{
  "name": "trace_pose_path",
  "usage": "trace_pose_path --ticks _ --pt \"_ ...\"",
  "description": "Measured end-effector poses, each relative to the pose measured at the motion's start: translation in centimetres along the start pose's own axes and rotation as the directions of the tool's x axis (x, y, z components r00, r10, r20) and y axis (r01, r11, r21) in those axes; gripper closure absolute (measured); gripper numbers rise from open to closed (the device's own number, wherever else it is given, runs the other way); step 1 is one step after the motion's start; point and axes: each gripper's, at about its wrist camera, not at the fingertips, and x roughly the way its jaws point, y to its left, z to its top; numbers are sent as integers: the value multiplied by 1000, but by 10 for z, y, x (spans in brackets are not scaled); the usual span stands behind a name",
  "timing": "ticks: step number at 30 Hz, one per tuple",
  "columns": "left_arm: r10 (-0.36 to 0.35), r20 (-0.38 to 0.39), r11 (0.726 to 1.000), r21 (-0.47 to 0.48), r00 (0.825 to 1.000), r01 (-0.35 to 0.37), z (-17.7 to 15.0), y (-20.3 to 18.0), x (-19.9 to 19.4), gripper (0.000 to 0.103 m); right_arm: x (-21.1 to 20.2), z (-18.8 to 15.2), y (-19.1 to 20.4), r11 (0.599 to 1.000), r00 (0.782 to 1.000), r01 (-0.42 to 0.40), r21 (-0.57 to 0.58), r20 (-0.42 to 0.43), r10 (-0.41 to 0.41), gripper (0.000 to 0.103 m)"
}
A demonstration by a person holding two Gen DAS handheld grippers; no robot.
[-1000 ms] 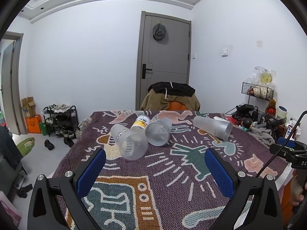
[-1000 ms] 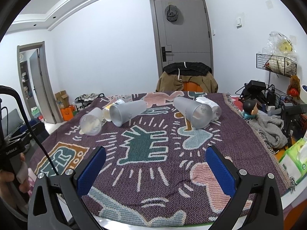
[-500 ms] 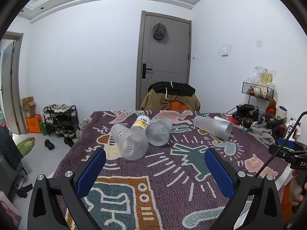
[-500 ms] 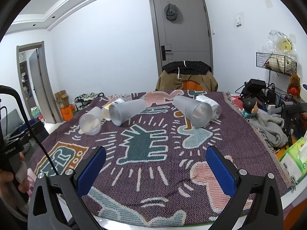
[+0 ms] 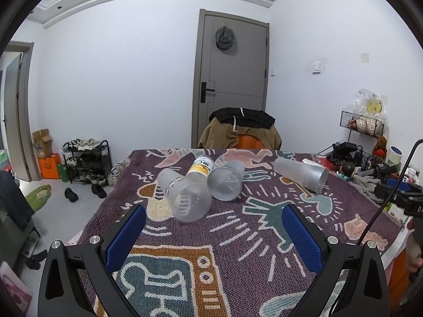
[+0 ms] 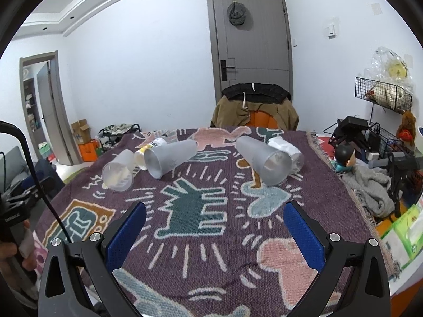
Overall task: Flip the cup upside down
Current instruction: 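Move the right gripper toward the frosted cup lying on its side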
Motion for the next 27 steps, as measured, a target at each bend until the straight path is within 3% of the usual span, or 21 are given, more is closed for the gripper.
trace_pose_path --ticks 12,23,27 --pt "-8 -22 1000 -21 1000 8 22 4 19 0 13 46 -13 999 999 32 11 26 -32 0" --pt "10 -78 998 -62 997 -15 34 8 45 0 72 81 -43 999 997 32 7 -73 -32 0" --pt "29 -97 997 -75 995 -36 39 11 56 0 99 93 -47 997 991 57 -49 -115 -63 0"
